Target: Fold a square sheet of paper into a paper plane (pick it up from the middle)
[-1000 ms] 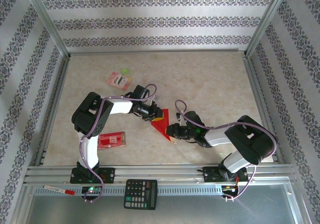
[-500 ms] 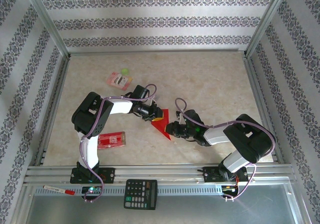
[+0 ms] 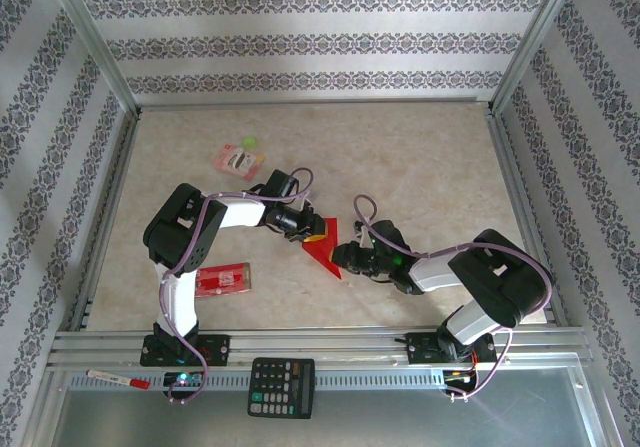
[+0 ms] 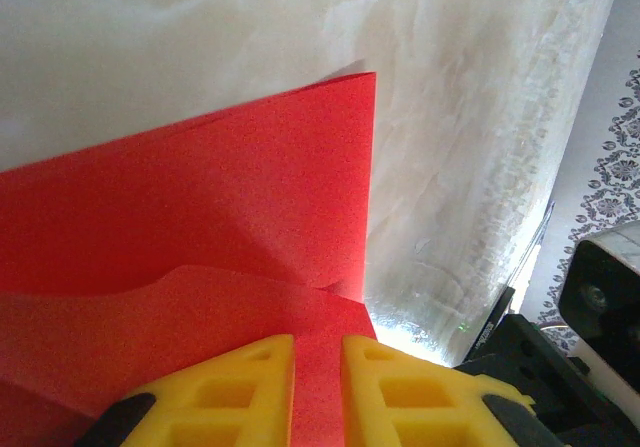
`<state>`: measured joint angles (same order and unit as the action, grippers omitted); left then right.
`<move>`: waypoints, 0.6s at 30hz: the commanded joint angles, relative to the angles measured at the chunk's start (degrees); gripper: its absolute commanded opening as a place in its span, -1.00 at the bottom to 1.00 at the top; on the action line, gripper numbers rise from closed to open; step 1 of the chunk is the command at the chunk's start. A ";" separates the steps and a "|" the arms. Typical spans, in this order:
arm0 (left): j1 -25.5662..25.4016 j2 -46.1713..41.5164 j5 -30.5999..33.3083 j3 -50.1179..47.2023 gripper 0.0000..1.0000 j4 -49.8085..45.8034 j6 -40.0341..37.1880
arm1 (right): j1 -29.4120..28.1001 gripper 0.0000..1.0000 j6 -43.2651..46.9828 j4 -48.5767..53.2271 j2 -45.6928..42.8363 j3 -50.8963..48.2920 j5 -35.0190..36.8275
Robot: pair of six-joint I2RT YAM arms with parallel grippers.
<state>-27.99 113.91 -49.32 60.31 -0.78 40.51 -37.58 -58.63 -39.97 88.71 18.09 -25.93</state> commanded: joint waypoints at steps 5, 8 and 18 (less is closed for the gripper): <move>0.61 1.82 3.54 -1.95 -0.60 -2.27 -1.58 | 0.78 -0.63 0.18 -1.24 -1.65 -2.57 1.30; 0.65 1.69 3.46 -1.89 -0.60 -2.25 -1.53 | 0.76 -0.61 0.42 0.01 -3.20 -3.31 1.88; 0.70 1.58 3.45 -1.69 -0.60 -2.77 -1.75 | -0.77 -0.69 0.13 0.15 -3.72 -5.80 4.01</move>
<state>-27.99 113.91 -49.32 60.31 -0.80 40.47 -37.76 -58.61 -39.72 85.47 13.65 -23.79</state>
